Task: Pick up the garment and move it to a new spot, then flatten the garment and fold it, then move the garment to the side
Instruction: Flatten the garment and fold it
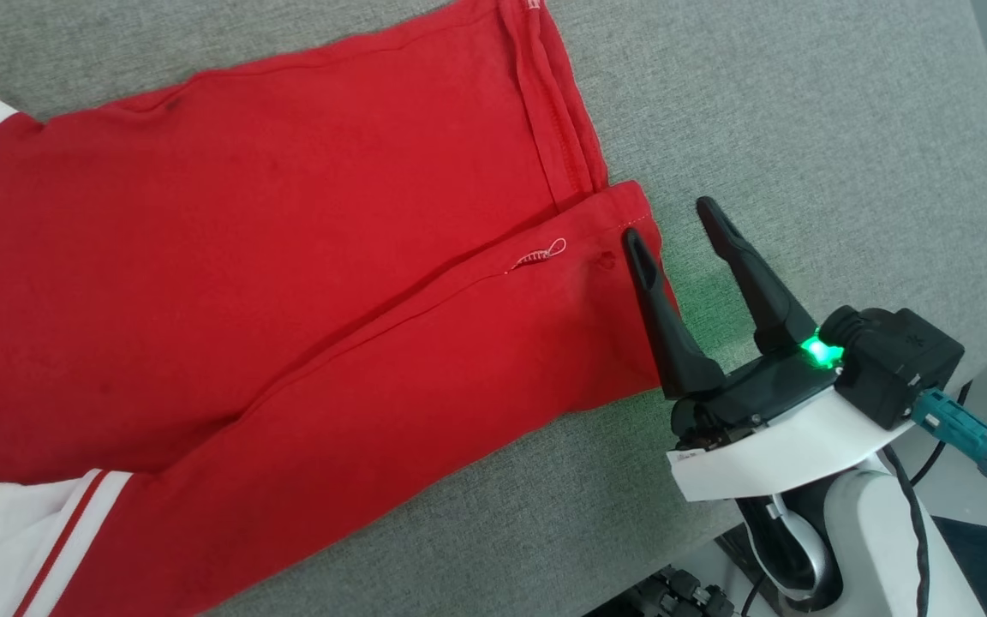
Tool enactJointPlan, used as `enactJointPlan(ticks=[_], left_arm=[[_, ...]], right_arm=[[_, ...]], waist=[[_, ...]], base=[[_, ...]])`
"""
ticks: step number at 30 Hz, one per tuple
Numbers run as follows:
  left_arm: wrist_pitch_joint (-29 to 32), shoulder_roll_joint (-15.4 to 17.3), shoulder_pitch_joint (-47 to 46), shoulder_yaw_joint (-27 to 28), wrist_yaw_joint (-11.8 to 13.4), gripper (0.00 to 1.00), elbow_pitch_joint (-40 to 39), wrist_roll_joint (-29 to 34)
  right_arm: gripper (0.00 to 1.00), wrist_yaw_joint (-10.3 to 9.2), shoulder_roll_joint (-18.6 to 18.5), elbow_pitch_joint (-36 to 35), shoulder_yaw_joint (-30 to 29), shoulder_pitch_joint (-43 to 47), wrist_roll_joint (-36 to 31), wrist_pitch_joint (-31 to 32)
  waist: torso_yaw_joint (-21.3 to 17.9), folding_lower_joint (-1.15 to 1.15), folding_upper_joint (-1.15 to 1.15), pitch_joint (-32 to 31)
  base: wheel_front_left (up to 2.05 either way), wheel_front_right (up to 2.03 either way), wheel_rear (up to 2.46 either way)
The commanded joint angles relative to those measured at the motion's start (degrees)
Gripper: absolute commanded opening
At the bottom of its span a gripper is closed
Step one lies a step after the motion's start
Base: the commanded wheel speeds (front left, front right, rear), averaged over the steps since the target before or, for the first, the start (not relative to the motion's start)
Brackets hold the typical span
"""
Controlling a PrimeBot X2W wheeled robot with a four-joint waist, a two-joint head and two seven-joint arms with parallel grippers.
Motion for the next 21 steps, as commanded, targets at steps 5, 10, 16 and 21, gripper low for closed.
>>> enactJointPlan(ticks=[5,10,16,21], left_arm=[[5.4,-1.6,-0.7,-2.1,0.1,0.45,-0.4,-3.4],[5.2,-1.8,-1.9,-2.1,0.1,0.00,-3.4,-4.1],[2.3,-3.4,-3.3,-2.5,0.1,0.00,-5.8,-3.0],[0.7,-5.2,-4.6,-3.4,0.1,0.00,-6.9,-2.3]], right_arm=[[1.00,0.00,0.1,-0.7,0.8,-0.8,0.6,0.4],[1.00,0.00,0.1,-1.8,0.2,-2.8,-0.6,2.6],[1.00,0.00,0.1,-0.1,-0.1,-9.8,-1.2,12.6],[1.00,-0.01,0.0,4.8,-1.9,-19.0,-1.3,25.5]], waist=[[-0.1,0.00,0.00,0.3],[0.5,0.00,0.00,0.3],[2.1,0.00,0.00,0.4],[4.3,0.00,0.00,0.6]], base=[[0.00,0.00,0.00],[0.00,0.00,0.00],[0.00,0.00,0.00],[0.00,0.00,0.00]])
